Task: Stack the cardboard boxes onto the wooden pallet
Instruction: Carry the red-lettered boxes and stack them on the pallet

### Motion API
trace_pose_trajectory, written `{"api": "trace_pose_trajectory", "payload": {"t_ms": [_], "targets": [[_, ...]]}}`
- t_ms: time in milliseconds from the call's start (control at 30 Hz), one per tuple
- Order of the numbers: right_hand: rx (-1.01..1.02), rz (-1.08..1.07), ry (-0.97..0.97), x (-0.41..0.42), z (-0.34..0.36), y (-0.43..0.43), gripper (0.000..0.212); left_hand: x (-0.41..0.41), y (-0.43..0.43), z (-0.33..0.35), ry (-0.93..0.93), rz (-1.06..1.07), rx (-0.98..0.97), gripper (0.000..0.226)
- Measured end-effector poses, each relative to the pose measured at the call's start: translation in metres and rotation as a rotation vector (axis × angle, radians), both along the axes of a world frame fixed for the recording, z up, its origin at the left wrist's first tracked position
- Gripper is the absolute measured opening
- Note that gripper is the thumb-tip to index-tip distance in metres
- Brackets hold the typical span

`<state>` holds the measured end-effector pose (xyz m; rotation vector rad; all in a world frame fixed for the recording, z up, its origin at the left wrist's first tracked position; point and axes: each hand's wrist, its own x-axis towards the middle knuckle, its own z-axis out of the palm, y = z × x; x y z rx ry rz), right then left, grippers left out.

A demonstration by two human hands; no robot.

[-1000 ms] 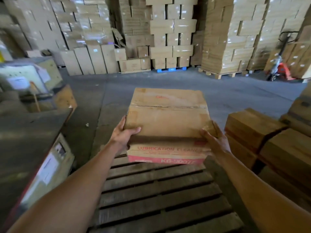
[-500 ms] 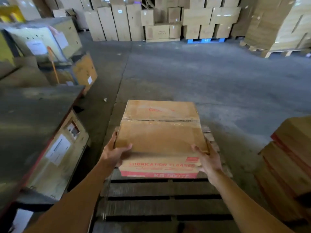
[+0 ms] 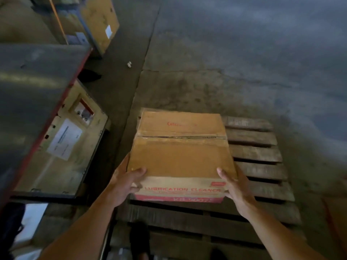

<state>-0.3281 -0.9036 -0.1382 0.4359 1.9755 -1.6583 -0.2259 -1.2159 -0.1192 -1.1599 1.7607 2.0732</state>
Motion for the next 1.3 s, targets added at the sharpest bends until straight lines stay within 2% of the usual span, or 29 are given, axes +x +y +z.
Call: {"api": "trace_pose_trajectory", "payload": {"t_ms": [100,200,233,333,400,467,567,700,733,800,867,900,1000,1133,1300], "targets": [[-0.006,0.001,-0.084,-0.014,-0.042,-0.034,0.044,-0.016,-0.037,-0.05,-0.006,-0.006,0.032,0.063],[0.077,-0.05,-0.223,-0.019,-0.097,-0.071,0.077,-0.025,-0.072,-0.112,-0.043,0.025,0.08,0.064],[0.136,-0.057,-0.257,-0.019,-0.116,-0.083,0.08,-0.026,-0.083,-0.133,-0.071,0.043,0.1,0.068],[0.266,-0.044,-0.27,-0.019,-0.168,-0.116,0.068,-0.023,-0.117,-0.191,-0.173,0.106,0.171,0.095],[0.31,0.016,-0.268,-0.018,-0.201,-0.13,0.068,-0.02,-0.137,-0.225,-0.215,0.134,0.225,0.104],[0.29,0.04,-0.282,-0.014,-0.231,-0.141,0.07,-0.019,-0.153,-0.257,-0.221,0.143,0.23,0.103],[0.277,-0.078,-0.264,-0.004,-0.264,-0.158,0.079,-0.02,-0.173,-0.293,-0.204,0.171,0.204,0.109],[0.183,-0.2,-0.24,-0.014,-0.289,-0.174,0.104,-0.04,-0.191,-0.316,-0.11,0.103,0.147,0.11],[0.151,-0.195,-0.224,-0.021,-0.294,-0.177,0.104,-0.047,-0.194,-0.319,-0.088,0.09,0.147,0.105],[0.095,-0.183,-0.173,-0.036,-0.301,-0.185,0.078,-0.062,-0.198,-0.324,-0.044,0.068,0.151,0.09],[0.074,-0.171,-0.12,-0.052,-0.306,-0.194,0.05,-0.077,-0.202,-0.328,-0.011,0.057,0.148,0.091],[0.068,-0.165,-0.106,-0.058,-0.308,-0.196,0.045,-0.084,-0.204,-0.329,0.003,0.056,0.14,0.093],[0.048,-0.145,-0.088,-0.074,-0.313,-0.203,0.049,-0.099,-0.209,-0.332,0.054,0.036,0.12,0.093],[0.05,-0.134,-0.06,-0.087,-0.321,-0.208,0.077,-0.111,-0.213,-0.334,0.074,0.017,0.119,0.09],[0.031,-0.134,-0.059,-0.097,-0.335,-0.205,0.058,-0.117,-0.209,-0.344,0.076,0.006,0.117,0.078]]}}
